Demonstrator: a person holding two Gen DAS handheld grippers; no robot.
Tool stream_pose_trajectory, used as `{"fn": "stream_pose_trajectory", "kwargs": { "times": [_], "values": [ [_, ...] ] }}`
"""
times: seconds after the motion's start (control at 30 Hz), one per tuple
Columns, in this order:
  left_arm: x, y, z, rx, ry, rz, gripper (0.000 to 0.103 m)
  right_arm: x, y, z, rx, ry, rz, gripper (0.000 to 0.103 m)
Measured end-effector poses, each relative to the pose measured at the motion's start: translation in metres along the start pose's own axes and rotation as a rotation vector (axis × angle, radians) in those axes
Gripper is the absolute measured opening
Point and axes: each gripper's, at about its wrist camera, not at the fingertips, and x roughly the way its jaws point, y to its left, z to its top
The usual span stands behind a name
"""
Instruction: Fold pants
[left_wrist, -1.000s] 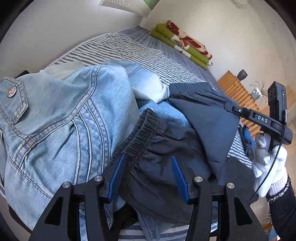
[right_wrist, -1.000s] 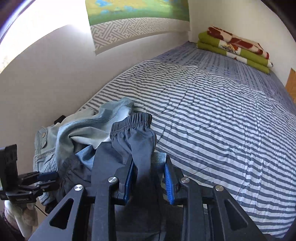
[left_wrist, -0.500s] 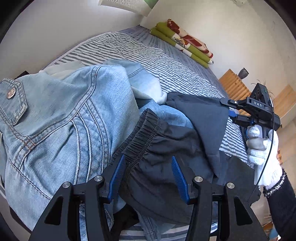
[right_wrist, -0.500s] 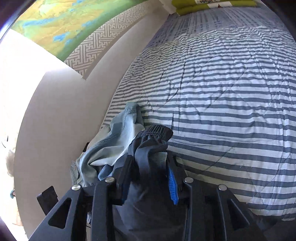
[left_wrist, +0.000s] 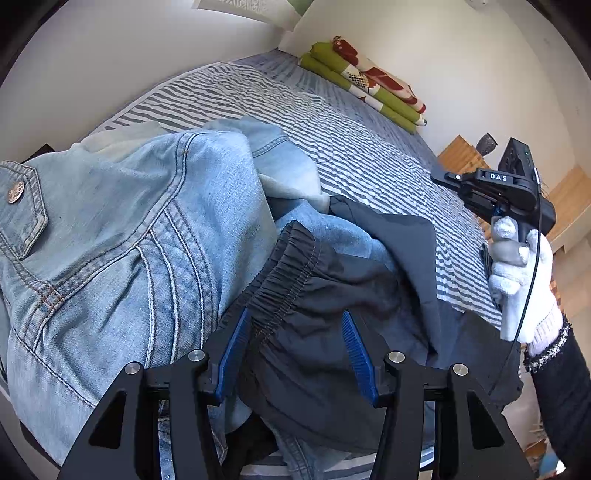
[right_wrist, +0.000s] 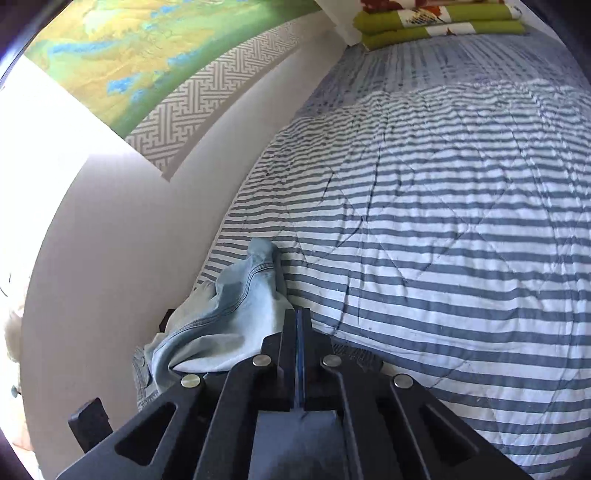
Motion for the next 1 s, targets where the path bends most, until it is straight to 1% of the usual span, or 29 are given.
{"fn": "stream_pose_trajectory", "kwargs": {
  "times": [0.03, 0.07, 0.1, 0.13, 0.23, 0.27, 0.3, 0.33, 0.37, 0.4, 0.43, 0.5, 0.63, 0.7, 0.73, 0.77, 0.8, 0.87, 0.93, 0.97, 1.0],
  "values": [
    [0.0, 0.0, 0.0, -0.001, -0.002, 0.0, 0.055, -0.005, 0.001, -0.003, -0.013, 0.006, -0.032, 0.005],
    [0.0, 0.0, -0.001, -0.004, -0.004, 0.0, 0.055, -0.007, 0.0, -0.007, -0.015, 0.035, -0.052, 0.022],
    [0.0, 0.0, -0.001, -0.006, -0.004, -0.001, 0.055, -0.006, -0.005, -0.012, -0.005, 0.076, -0.051, 0.05],
    [0.0, 0.0, -0.001, -0.005, -0.004, 0.0, 0.055, -0.005, -0.011, -0.02, 0.012, 0.102, -0.046, 0.058],
    [0.0, 0.001, 0.0, -0.006, -0.001, 0.001, 0.055, -0.001, -0.028, -0.042, 0.07, 0.146, -0.039, 0.058],
    [0.0, 0.001, 0.0, -0.006, 0.001, 0.003, 0.055, 0.0, -0.031, -0.048, 0.082, 0.155, -0.042, 0.058],
    [0.001, 0.0, 0.0, -0.006, 0.001, 0.005, 0.055, 0.001, -0.033, -0.055, 0.09, 0.168, -0.05, 0.054],
    [0.001, 0.0, 0.001, -0.007, 0.002, 0.007, 0.055, 0.003, -0.033, -0.06, 0.091, 0.172, -0.051, 0.045],
    [0.001, 0.0, 0.001, -0.006, 0.002, 0.01, 0.055, 0.003, -0.031, -0.066, 0.083, 0.176, -0.054, 0.022],
    [0.001, 0.0, 0.001, -0.006, 0.002, 0.013, 0.055, 0.003, -0.028, -0.069, 0.075, 0.183, -0.052, 0.004],
    [0.001, -0.001, 0.001, -0.007, 0.002, 0.014, 0.055, -0.002, -0.024, -0.071, 0.069, 0.171, -0.05, 0.002],
    [0.001, -0.001, 0.001, -0.006, 0.003, 0.018, 0.055, -0.018, -0.011, -0.073, 0.029, 0.123, -0.072, 0.002],
    [0.002, 0.0, 0.002, -0.006, 0.007, 0.022, 0.055, -0.067, 0.014, -0.071, -0.058, 0.006, -0.103, 0.002],
    [0.002, -0.001, 0.003, -0.008, 0.009, 0.022, 0.055, -0.102, 0.025, -0.069, -0.109, -0.085, -0.123, 0.002],
    [0.001, 0.0, 0.003, -0.008, 0.01, 0.021, 0.055, -0.12, 0.033, -0.067, -0.152, -0.135, -0.148, 0.002],
    [0.001, -0.001, 0.003, -0.009, 0.01, 0.019, 0.055, -0.14, 0.045, -0.068, -0.213, -0.194, -0.177, 0.002],
    [-0.001, 0.0, 0.004, -0.015, 0.008, 0.015, 0.055, -0.154, 0.058, -0.068, -0.28, -0.23, -0.187, 0.002],
    [-0.007, 0.0, 0.004, -0.028, -0.006, 0.01, 0.055, -0.168, 0.085, -0.071, -0.4, -0.246, -0.194, 0.002],
    [-0.016, 0.002, 0.004, -0.041, -0.027, 0.005, 0.055, -0.161, 0.116, -0.08, -0.502, -0.186, -0.142, 0.002],
    [-0.022, 0.003, 0.003, -0.05, -0.042, 0.007, 0.055, -0.152, 0.13, -0.088, -0.541, -0.155, -0.119, 0.002],
    [-0.028, 0.006, 0.003, -0.06, -0.052, 0.008, 0.055, -0.136, 0.144, -0.1, -0.58, -0.107, -0.077, 0.002]
  ]
}}
